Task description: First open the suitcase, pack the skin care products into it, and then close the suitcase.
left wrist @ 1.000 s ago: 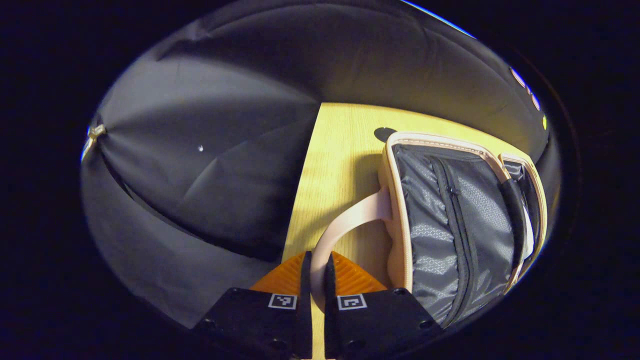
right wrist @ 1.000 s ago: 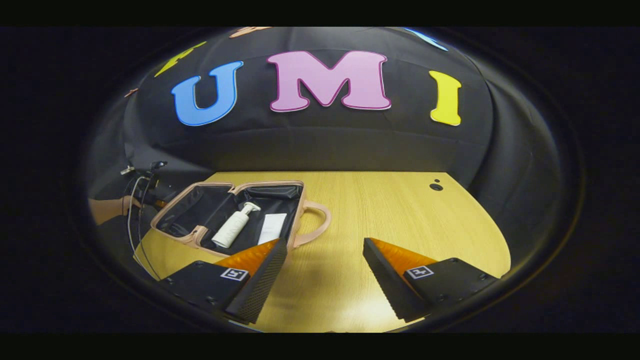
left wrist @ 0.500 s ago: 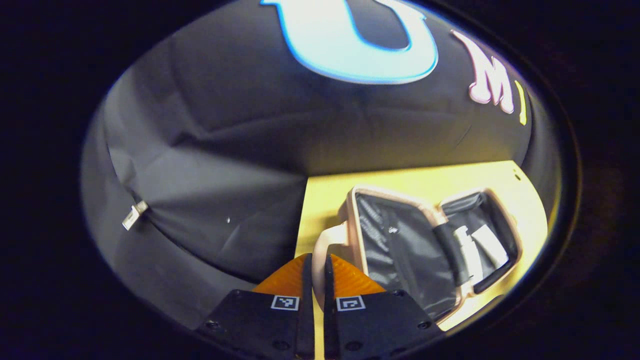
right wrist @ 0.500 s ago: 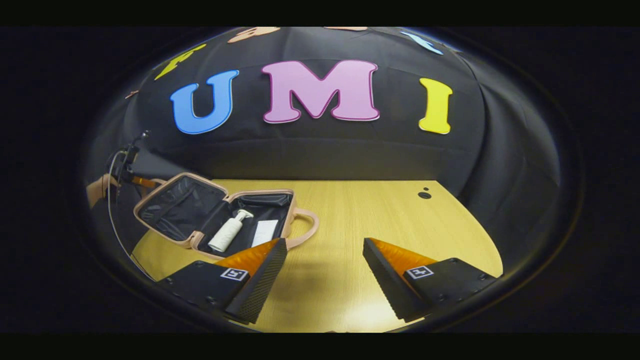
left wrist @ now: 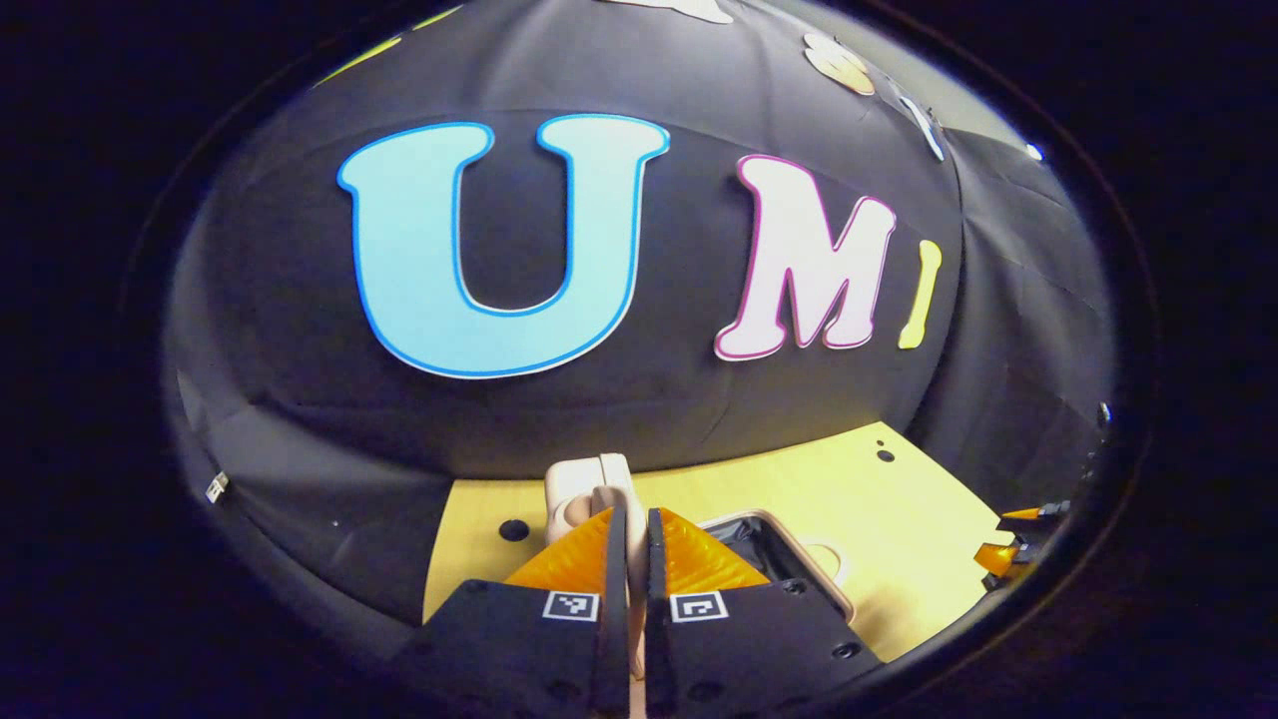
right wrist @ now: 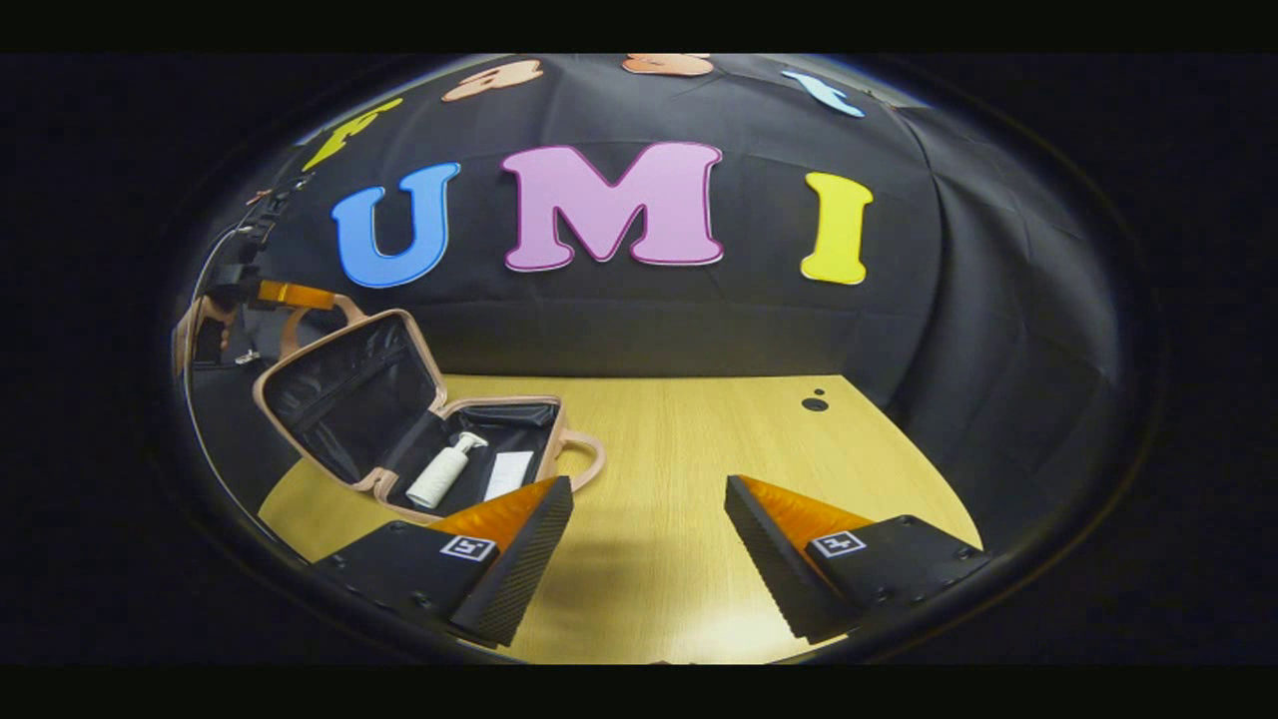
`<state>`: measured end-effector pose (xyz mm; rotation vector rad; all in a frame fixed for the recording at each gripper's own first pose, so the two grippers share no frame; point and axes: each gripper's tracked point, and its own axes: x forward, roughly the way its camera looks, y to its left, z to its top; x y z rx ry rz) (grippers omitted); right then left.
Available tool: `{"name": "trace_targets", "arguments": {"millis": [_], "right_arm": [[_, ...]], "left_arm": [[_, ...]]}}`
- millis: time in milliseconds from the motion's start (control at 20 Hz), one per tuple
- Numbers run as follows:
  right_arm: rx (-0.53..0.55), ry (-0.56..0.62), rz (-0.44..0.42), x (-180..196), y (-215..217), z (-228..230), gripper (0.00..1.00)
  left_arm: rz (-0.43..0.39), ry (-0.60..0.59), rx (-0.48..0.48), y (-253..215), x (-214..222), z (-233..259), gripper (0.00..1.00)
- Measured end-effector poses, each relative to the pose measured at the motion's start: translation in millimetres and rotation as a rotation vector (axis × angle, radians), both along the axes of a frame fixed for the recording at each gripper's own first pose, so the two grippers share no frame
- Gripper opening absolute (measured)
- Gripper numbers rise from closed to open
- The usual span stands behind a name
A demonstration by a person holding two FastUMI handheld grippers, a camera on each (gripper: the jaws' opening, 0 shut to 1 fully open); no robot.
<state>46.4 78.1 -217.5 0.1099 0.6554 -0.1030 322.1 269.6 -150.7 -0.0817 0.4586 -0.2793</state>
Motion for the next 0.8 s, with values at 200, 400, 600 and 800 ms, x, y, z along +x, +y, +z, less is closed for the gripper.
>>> {"name": "trace_targets", "arguments": {"millis": [200,400,600,800], "right_arm": [[-0.011,-0.014,-0.038,-7,-17,4,0.98],[0.013,-0.001,-0.083,-16,-26,0,0.98],[0.025,-0.004,-0.135,-15,-49,-4,0.98],[-0.012,-0.008,-0.148,-27,-64,-4,0.98]], "left_arm": [[-0.056,-0.014,-0.140,-78,2,-1,0.12],[-0.096,0.021,-0.286,-159,0,-27,0.12],[-0.139,0.157,-0.295,-227,-9,-93,0.12],[-0.111,0.308,-0.278,-268,-24,-180,0.12]]}}
